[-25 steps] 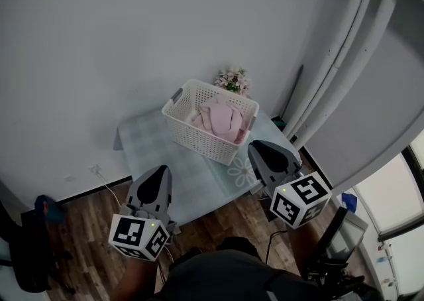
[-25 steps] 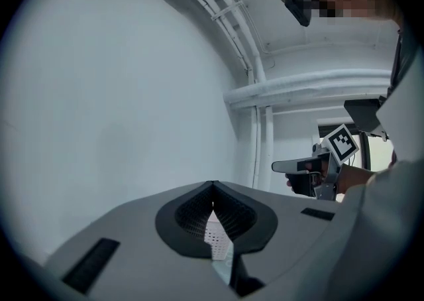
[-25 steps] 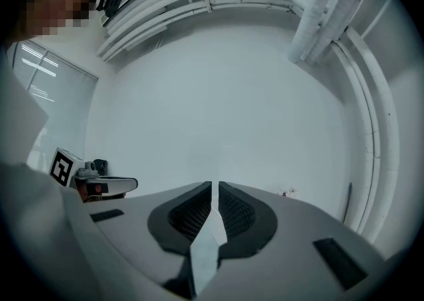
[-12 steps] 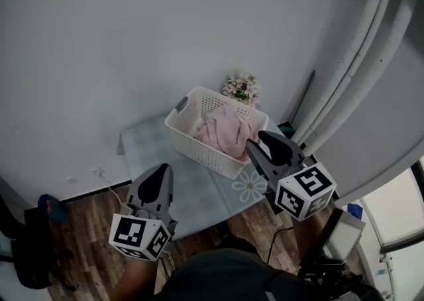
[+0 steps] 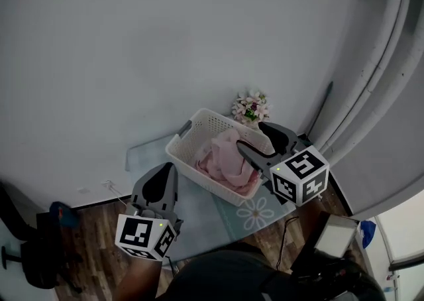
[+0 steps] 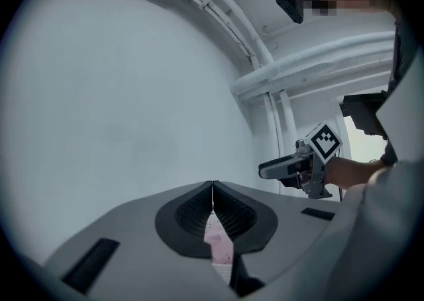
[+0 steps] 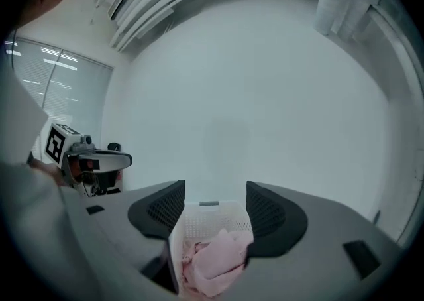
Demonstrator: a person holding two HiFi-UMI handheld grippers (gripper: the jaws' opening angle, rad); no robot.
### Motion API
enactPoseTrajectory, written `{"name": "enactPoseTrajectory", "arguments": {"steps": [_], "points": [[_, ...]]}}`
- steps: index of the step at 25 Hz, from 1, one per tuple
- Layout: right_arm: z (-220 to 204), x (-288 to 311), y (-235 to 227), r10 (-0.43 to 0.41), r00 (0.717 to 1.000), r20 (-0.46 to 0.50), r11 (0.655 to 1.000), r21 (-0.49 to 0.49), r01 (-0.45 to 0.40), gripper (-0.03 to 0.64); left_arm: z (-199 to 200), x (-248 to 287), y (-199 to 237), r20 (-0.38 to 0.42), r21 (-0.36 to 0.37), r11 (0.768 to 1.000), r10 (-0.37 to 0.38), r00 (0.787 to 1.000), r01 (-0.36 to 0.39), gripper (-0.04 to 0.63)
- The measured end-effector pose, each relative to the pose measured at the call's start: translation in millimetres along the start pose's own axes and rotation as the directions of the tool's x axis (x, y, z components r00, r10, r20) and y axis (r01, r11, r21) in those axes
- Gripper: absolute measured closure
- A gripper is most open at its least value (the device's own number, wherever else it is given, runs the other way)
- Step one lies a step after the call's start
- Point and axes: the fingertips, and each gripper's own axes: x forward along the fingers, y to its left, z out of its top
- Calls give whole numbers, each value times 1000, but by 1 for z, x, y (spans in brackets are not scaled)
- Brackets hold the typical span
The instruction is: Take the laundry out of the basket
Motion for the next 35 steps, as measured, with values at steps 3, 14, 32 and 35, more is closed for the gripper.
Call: {"name": "enactPoseTrajectory", "arguments": {"steps": [3, 14, 32, 35], "points": [[-17, 22, -14, 62, 997, -46, 998, -3, -62, 309, -7, 21, -2, -22, 0, 1000, 6, 1000, -6, 584], [-107, 97, -36, 305, 887, -346, 938, -51, -342, 147, -49, 64, 15, -134, -37, 995, 91, 987, -96, 584], [-251, 134, -28, 409, 527, -745, 820, 46, -571, 121, -125, 85, 31, -280, -125, 966, 185, 942, -227, 518], [-265, 144, -24, 384, 481, -788, 807, 33, -590, 121, -131, 84, 31, -290, -127, 963, 192, 938, -236, 518]]}}
